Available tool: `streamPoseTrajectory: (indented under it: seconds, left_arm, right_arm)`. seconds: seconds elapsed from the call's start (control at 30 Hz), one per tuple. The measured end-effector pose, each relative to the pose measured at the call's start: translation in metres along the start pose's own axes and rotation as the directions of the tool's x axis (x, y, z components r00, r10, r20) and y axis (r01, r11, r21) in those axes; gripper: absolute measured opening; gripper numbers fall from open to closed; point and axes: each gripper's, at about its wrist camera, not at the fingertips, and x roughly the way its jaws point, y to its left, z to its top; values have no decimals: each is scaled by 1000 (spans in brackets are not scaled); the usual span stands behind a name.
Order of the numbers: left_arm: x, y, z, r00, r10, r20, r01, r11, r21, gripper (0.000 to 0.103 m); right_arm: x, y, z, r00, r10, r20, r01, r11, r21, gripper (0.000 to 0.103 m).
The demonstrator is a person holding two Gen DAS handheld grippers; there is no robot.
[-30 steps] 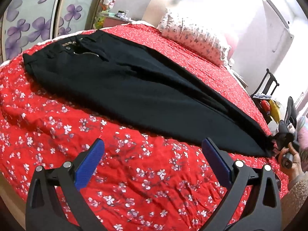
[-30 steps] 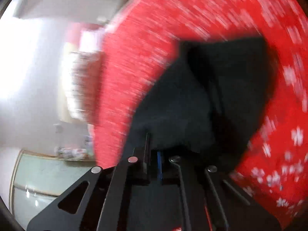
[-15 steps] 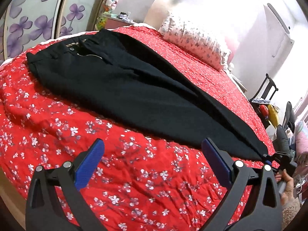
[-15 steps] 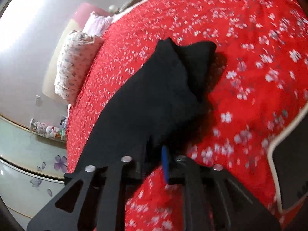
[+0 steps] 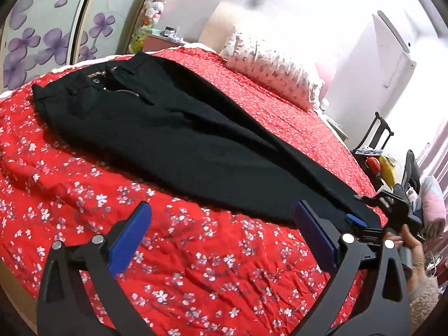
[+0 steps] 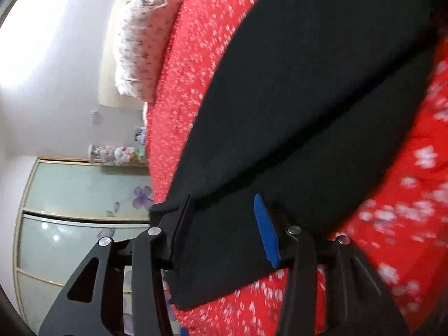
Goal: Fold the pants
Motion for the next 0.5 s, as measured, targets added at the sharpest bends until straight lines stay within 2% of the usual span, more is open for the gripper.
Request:
streamPoseTrajectory:
  seconds: [0.1, 0.27, 0.3, 0.37, 0.4, 0.5]
  left_arm:
    - [3, 6, 2, 999, 15, -41, -16, 1000, -16, 101]
    - [7, 13, 4, 998, 19, -61, -20, 999, -28, 101]
    - [8, 15, 4, 998, 17, -64, -19, 999, -29, 101]
    - [10, 17, 8, 997, 18, -70, -20, 999, -28, 101]
    - [12, 19, 13, 997, 14, -72, -16, 1000, -27, 101]
    - [20, 22, 42, 997, -2, -72, 1, 1000, -11, 101]
  right_arm:
    - [7, -3, 0, 998, -15, 59, 14, 1000, 25, 44]
    - [4, -2, 0, 986, -26, 165, 26, 1000, 7, 41]
    - [5, -4, -1, 983, -27, 183, 24, 1000, 19, 38]
    - [6, -4, 0, 976, -23, 217, 16, 999, 35, 20]
    - [5, -6, 0, 973, -16, 229, 7, 999, 40, 6]
    - [-1, -19, -7, 955, 54, 291, -70, 997, 43, 5]
